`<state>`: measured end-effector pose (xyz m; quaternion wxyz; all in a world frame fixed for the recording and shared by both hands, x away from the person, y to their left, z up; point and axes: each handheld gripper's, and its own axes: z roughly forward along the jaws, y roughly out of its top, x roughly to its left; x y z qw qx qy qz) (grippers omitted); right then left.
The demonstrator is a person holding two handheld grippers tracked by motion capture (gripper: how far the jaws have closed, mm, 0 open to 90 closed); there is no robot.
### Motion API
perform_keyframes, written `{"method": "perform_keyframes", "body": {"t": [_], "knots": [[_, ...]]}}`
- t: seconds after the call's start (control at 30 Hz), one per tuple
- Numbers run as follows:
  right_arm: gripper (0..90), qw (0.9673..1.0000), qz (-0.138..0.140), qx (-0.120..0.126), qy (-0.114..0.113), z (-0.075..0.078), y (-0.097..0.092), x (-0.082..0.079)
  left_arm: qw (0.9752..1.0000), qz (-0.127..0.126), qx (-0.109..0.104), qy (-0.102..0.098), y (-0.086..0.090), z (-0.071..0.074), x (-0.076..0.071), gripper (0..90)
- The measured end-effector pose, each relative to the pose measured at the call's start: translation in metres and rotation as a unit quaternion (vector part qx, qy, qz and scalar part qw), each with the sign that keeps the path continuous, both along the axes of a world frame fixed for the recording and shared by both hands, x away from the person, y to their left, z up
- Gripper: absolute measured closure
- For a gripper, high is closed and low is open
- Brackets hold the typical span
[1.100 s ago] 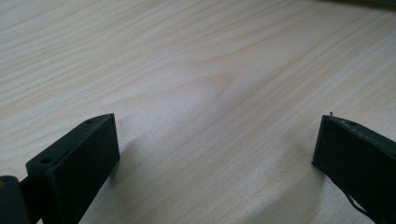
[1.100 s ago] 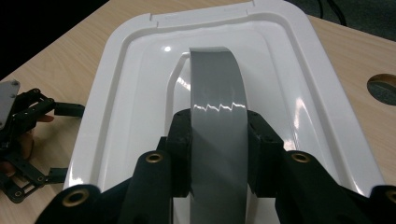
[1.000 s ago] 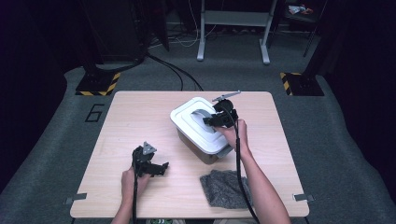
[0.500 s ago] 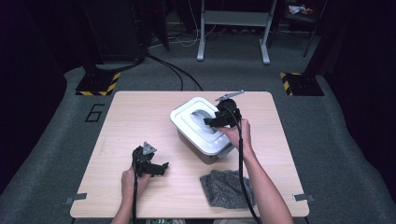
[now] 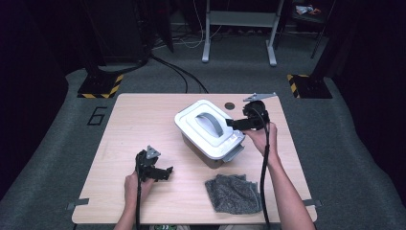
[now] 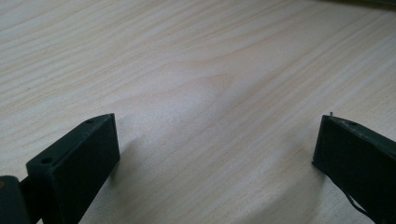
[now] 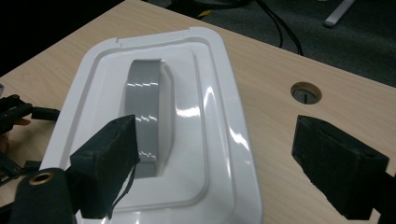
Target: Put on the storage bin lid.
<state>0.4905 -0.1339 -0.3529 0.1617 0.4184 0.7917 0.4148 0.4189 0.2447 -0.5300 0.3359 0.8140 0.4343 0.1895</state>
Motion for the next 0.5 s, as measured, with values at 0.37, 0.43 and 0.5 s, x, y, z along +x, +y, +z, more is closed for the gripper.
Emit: {"method": "perform_keyframes", "body": {"t": [0.37, 0.43, 0.5], "knots": [[9.2, 0.9991, -0.041, 0.007, -0.002, -0.013, -0.052, -0.015, 1.0000, 0.000, 0.000, 0.000, 0.000, 0.000, 0.000, 0.0], [8.8, 0.9988, -0.049, 0.006, 0.001, -0.018, -0.061, -0.017, 1.0000, 0.000, 0.000, 0.000, 0.000, 0.000, 0.000, 0.0], [8.4, 0.9985, -0.055, 0.002, 0.006, -0.025, -0.069, -0.019, 1.0000, 0.000, 0.000, 0.000, 0.000, 0.000, 0.000, 0.0]]}}
